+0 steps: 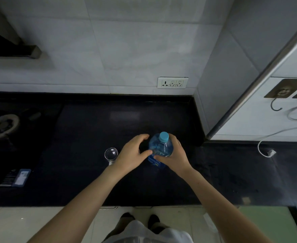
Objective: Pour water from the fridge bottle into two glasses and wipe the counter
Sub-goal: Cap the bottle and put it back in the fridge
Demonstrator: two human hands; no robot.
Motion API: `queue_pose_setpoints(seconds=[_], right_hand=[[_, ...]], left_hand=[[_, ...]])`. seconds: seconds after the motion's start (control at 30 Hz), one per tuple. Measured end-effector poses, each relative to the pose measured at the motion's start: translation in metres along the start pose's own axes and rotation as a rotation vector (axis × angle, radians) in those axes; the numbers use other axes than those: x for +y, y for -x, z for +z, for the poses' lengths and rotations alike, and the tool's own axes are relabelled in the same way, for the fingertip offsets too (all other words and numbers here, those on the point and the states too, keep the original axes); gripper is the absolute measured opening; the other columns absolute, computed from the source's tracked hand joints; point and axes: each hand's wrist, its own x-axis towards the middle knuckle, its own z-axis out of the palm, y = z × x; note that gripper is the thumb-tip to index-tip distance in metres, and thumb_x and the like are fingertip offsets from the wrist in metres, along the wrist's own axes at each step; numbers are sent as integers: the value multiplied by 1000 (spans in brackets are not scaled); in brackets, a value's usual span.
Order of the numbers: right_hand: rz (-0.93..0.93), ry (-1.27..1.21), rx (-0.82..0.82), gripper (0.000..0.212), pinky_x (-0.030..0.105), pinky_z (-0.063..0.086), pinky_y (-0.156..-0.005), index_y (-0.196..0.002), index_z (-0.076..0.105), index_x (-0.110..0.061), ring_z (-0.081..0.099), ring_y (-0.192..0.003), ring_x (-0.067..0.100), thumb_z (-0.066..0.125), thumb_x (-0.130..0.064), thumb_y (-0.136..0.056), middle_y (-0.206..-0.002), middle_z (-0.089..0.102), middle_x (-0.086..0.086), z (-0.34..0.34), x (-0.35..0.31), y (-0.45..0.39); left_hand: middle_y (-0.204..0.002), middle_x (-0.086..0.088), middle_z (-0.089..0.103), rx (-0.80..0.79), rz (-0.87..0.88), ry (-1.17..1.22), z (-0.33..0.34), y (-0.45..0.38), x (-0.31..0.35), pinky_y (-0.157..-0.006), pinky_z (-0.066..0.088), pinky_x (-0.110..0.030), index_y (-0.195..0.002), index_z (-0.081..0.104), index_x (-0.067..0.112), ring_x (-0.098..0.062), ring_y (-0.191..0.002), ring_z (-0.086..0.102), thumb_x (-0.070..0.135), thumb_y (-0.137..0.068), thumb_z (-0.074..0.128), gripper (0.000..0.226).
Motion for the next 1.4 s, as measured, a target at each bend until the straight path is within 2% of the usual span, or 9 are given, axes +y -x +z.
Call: queue_pose_setpoints(seconds=[0.07,0.4,0.77,0.83,0.97,1.1,1.2,1.33,1.4], right_hand=[[-10,10,15,81,23,46,-93,-125,36,-45,49,-114,3,88,-26,-65,-124,47,-13,1,1,-1],[-52,-14,61,79,36,52,-97,-130,47,-35,55,-114,6,89,-26,-63,-122,57,-12,-21,-5,-12],[-289,7,17,81,34,52,-93,-133,47,-30,57,-110,7,88,-27,-63,-121,59,-11,-91,-92,-21],[-350,-15,-21,80,32,52,-93,-131,49,-32,58,-110,6,89,-26,-62,-120,61,-13,-94,-110,-20],[-449,-83,-131,75,19,51,-87,-125,51,-34,61,-106,0,90,-17,-63,-115,63,-18,-85,-148,-16],[-531,-119,-286,72,13,51,-83,-124,53,-30,62,-103,-3,89,-12,-65,-110,65,-20,-57,-184,-4],[-584,-138,-399,69,16,52,-83,-122,54,-31,63,-102,0,89,-12,-65,-110,66,-16,-26,-204,10],[-640,-146,-546,69,33,54,-91,-124,54,-31,63,-107,5,89,-19,-65,-114,66,-13,19,-222,36],[-665,-149,-618,69,35,54,-92,-124,54,-33,63,-107,5,88,-20,-65,-114,65,-13,40,-231,52]], left_hand=[[-137,6,50,-5,-15,-25,4,7,-3,-103,37,-23,-137,44,21,-8,-126,47,29,-86,69,57],[-133,9,52,8,-45,-22,6,21,-12,-105,41,-27,-134,46,25,-5,-123,48,29,-86,68,52],[-127,17,51,140,-81,31,-18,36,12,-100,42,-18,-134,48,26,2,-115,50,29,-85,69,53],[-128,19,51,195,-93,45,-25,41,16,-100,41,-19,-135,47,28,3,-115,49,31,-85,70,55],[-129,16,51,339,-135,140,-42,59,29,-93,34,-2,-138,45,24,2,-117,49,26,-84,72,61],[-131,19,50,489,-181,262,-56,90,33,-94,39,-7,-139,43,27,4,-119,49,25,-80,76,68],[-132,17,52,601,-222,304,-64,119,32,-97,41,-13,-136,46,28,6,-117,50,23,-79,77,64],[-126,13,58,771,-294,304,-72,169,25,-99,45,-25,-131,50,29,1,-114,56,24,-79,77,59],[-124,13,59,851,-344,298,-72,198,21,-98,48,-32,-128,52,31,-3,-112,57,26,-78,77,56]])
